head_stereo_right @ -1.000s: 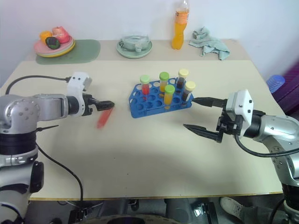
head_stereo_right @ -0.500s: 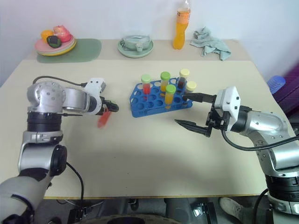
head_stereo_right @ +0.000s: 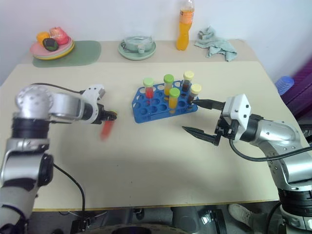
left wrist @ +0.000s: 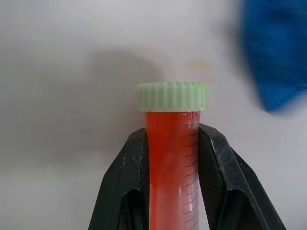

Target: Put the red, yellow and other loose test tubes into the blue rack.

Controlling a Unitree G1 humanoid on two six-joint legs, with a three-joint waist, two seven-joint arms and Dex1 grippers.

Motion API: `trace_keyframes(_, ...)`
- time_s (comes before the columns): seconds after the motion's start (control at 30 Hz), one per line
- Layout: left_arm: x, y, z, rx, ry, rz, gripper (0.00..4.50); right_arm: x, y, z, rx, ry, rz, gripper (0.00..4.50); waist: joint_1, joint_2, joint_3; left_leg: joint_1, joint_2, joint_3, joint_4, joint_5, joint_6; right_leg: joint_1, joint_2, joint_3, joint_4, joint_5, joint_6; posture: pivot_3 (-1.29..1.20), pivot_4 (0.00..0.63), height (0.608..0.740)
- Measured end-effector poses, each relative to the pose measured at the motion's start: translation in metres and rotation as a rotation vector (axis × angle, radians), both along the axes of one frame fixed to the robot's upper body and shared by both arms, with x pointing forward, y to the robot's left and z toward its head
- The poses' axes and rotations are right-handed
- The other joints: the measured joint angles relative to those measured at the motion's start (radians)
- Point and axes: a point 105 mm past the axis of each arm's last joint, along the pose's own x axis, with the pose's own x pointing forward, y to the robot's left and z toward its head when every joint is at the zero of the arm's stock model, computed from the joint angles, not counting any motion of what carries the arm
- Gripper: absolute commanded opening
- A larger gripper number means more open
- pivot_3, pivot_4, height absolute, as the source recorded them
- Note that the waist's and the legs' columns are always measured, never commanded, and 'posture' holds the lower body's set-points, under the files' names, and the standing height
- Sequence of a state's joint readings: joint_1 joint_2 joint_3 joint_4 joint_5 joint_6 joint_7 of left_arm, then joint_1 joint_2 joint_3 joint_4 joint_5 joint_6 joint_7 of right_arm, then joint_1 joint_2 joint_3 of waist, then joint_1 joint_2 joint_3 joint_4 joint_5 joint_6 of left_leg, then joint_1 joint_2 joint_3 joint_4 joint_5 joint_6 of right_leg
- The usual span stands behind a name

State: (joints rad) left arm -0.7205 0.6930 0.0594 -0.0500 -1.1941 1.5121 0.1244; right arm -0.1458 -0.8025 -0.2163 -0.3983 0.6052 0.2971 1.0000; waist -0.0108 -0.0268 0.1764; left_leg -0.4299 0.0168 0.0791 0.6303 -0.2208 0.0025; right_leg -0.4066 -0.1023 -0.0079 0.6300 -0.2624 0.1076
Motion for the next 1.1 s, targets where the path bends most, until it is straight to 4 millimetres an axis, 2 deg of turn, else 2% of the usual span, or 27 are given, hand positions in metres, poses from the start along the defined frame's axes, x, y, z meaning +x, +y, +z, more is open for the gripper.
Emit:
trace_keyframes(0.13, -0.019, -0.006, 0.044, -0.125, -0.412, -0.201, 0.76, 0.001, -0.001, 0.001, 0.027, -0.005, -0.030, 4.16, -0.001, 0.002, -0.001, 0.002, 0.000, 0.001, -0.002, -0.001, 0.000, 0.001, -0.001, 0.000, -0.002, -0.001, -0.006, 0.00, 0.150, 0.740)
trace_keyframes(0.2, -0.025, -0.016, 0.060, -0.240, -0.540, -0.323, 0.76, 0.002, -0.001, 0.001, 0.046, -0.008, -0.044, 4.16, 0.009, 0.003, -0.001, 0.002, 0.000, 0.001, -0.001, -0.003, 0.004, 0.002, -0.003, -0.001, -0.002, 0.000, -0.008, 0.00, 0.150, 0.740)
trace_keyframes(0.3, -0.022, -0.037, 0.081, -0.410, -0.692, -0.462, 0.76, 0.005, -0.001, 0.002, 0.079, -0.016, -0.071, 4.16, 0.026, 0.003, -0.001, 0.001, 0.000, 0.002, 0.000, -0.003, 0.005, 0.003, -0.004, -0.002, -0.007, 0.001, -0.010, 0.00, 0.150, 0.740)
trace_keyframes(0.47, -0.007, -0.074, 0.078, -0.589, -0.761, -0.582, 0.76, 0.004, -0.001, -0.003, 0.100, -0.013, -0.108, 4.16, 0.023, 0.004, -0.002, -0.004, -0.001, 0.004, 0.003, -0.005, 0.017, 0.006, -0.004, -0.003, -0.016, 0.003, -0.010, 0.00, 0.150, 0.740)
trace_keyframes(0.63, 0.009, -0.110, 0.063, -0.615, -0.792, -0.634, 0.76, 0.005, -0.005, -0.008, 0.108, -0.015, -0.164, 4.16, 0.024, 0.004, -0.002, -0.015, 0.000, 0.004, 0.014, -0.005, 0.018, -0.001, 0.002, -0.006, -0.013, 0.006, -0.004, 0.00, 0.150, 0.740)
trace_keyframes(0.73, 0.016, -0.127, 0.051, -0.599, -0.793, -0.655, 0.76, 0.001, -0.002, -0.008, 0.120, -0.029, -0.179, 4.16, 0.024, 0.004, -0.002, -0.015, 0.000, 0.004, 0.019, -0.010, 0.026, 0.002, 0.002, -0.006, -0.013, 0.007, -0.001, 0.00, 0.150, 0.740)
trace_keyframes(0.93, 0.032, -0.136, 0.025, -0.515, -0.811, -0.641, 0.76, -0.008, -0.002, -0.011, 0.118, -0.033, -0.210, 4.16, 0.024, 0.004, -0.002, -0.014, 0.000, 0.003, 0.024, -0.010, 0.027, 0.004, 0.002, -0.005, -0.013, 0.008, -0.001, 0.00, 0.150, 0.740)
trace_keyframes(1.1, 0.040, -0.138, 0.025, -0.470, -0.874, -0.614, 0.76, -0.010, -0.004, -0.009, 0.119, -0.044, -0.232, 4.16, 0.025, 0.004, -0.002, -0.014, 0.000, 0.003, 0.023, -0.010, 0.028, 0.004, 0.001, -0.005, -0.013, 0.008, 0.000, 0.00, 0.150, 0.740)
